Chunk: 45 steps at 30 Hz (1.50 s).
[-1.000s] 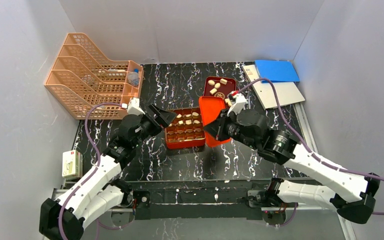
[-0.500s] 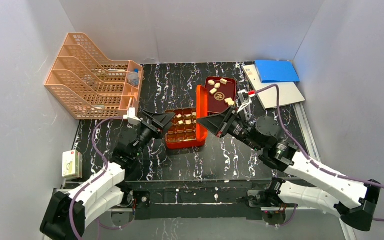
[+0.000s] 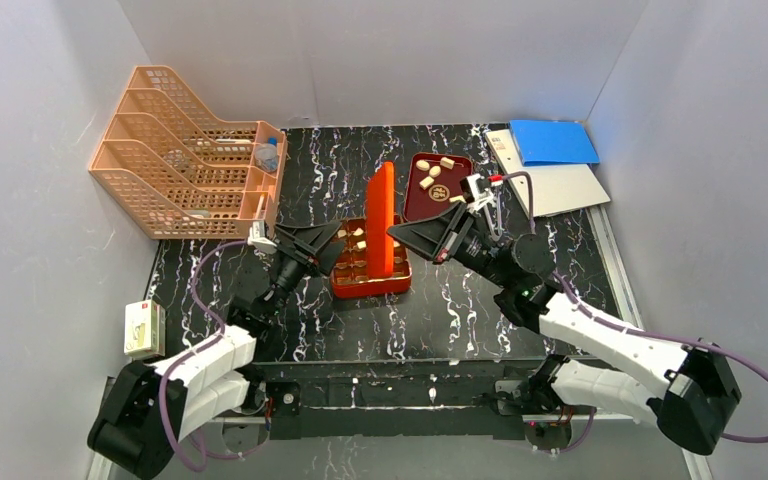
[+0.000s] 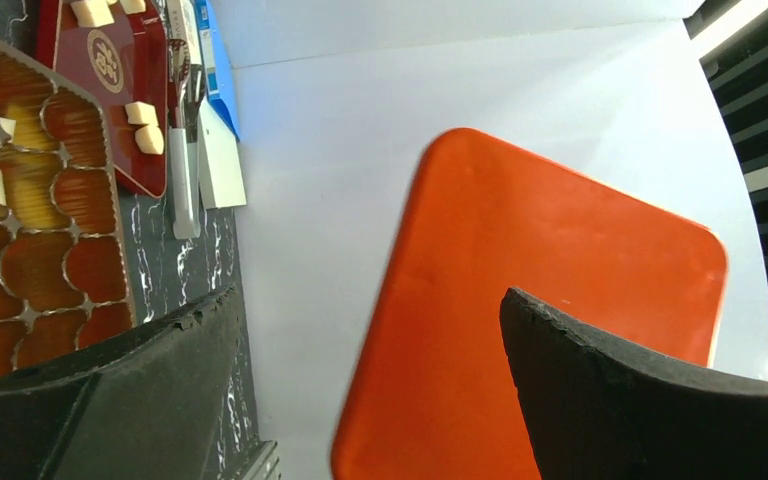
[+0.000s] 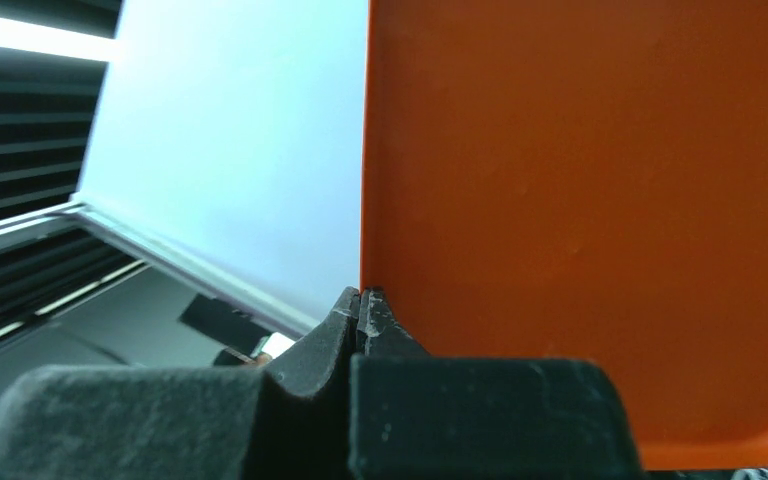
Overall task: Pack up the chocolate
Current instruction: Pick up the box lid from the center of the board.
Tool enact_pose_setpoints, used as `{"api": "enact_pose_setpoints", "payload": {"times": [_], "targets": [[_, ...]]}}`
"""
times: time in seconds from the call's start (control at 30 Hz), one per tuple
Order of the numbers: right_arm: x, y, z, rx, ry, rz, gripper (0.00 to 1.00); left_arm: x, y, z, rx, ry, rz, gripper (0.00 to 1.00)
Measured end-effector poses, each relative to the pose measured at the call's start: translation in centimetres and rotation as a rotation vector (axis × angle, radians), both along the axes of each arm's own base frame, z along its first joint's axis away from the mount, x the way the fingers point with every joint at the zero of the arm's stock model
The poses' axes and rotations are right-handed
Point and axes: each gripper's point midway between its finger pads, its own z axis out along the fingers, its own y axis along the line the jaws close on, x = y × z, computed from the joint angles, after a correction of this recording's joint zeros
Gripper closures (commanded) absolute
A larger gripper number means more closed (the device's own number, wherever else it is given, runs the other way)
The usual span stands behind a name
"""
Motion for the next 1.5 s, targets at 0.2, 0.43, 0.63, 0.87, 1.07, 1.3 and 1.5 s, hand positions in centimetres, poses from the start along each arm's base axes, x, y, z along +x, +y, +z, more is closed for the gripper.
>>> {"api": "enact_pose_setpoints", "payload": {"times": [0.2, 0.43, 0.63, 0.87, 1.07, 1.3, 1.5], "targets": [[-0.6, 0.0, 1.9, 0.136, 0.018, 0.103, 0.99, 0.2, -0.1, -0.7, -0.037, 0.018, -0.010, 0.02], [-0.7, 0.2, 1.2, 0.213, 0.062, 0.179, 0.99, 0.2, -0.1, 0.5, -0.082, -0.016, -0.024, 0.02], [-0.3, 0.7, 0.3, 0.245, 0.103, 0.217, 0.99, 0.1, -0.2, 1.0, -0.106, -0.030, -0.037, 0.04], [0.2, 1.2, -0.4, 0.282, 0.136, 0.252, 0.99, 0.1, -0.4, 1.3, -0.135, -0.040, -0.057, 0.11], [1.6, 2.5, -3.4, 0.257, 0.251, 0.264, 0.99, -0.3, -0.2, 1.2, -0.167, -0.046, -0.062, 0.23], [2.7, 2.1, -3.9, 0.279, 0.294, 0.260, 0.99, -0.2, 0.7, -0.4, -0.187, 0.004, -0.025, 0.78], [3.9, 0.1, -4.2, 0.278, 0.272, 0.207, 0.99, 0.1, 3.4, 3.5, -0.364, -0.068, 0.059, 1.00]]}}
